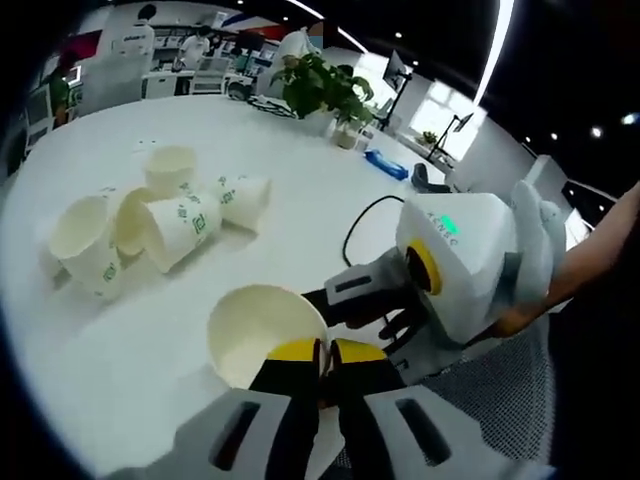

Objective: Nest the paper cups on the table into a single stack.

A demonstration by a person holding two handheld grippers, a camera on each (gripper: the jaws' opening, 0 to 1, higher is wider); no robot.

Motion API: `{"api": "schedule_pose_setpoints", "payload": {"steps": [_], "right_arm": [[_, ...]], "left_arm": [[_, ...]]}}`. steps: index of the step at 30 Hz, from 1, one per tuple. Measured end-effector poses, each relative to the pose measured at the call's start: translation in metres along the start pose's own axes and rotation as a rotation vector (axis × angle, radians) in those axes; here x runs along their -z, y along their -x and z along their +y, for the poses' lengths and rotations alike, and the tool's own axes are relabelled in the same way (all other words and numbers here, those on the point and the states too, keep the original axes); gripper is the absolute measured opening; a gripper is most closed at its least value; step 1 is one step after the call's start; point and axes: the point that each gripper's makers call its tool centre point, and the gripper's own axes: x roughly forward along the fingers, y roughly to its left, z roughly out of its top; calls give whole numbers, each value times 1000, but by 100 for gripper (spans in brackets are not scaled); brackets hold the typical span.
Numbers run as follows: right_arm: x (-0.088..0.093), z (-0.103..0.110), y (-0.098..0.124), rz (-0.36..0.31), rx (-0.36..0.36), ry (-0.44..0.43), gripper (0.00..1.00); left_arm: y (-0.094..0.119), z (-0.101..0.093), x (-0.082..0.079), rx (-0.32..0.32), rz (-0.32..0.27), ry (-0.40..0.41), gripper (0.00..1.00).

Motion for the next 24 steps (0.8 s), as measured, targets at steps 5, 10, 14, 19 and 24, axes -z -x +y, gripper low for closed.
{"api": "schedule_pose_setpoints", "payload": {"steps": [5, 10, 14, 19, 24], "right_arm": [[-1, 2, 2, 0, -3, -3, 36], [-1, 4, 1, 1, -12, -24, 43], [1, 4, 2, 4, -11, -29, 44], [3, 3, 5, 0, -8, -45, 44], [4, 3, 8, -8, -4, -72, 46]], "left_arm": [[0, 4, -1, -1, -3, 5, 3], [0, 6, -3, -5, -11, 5, 3], [2, 7, -2, -17, -4, -9, 5], [6, 7, -2, -18, -10, -14, 11], [10, 9, -4, -23, -23, -14, 13]]}}
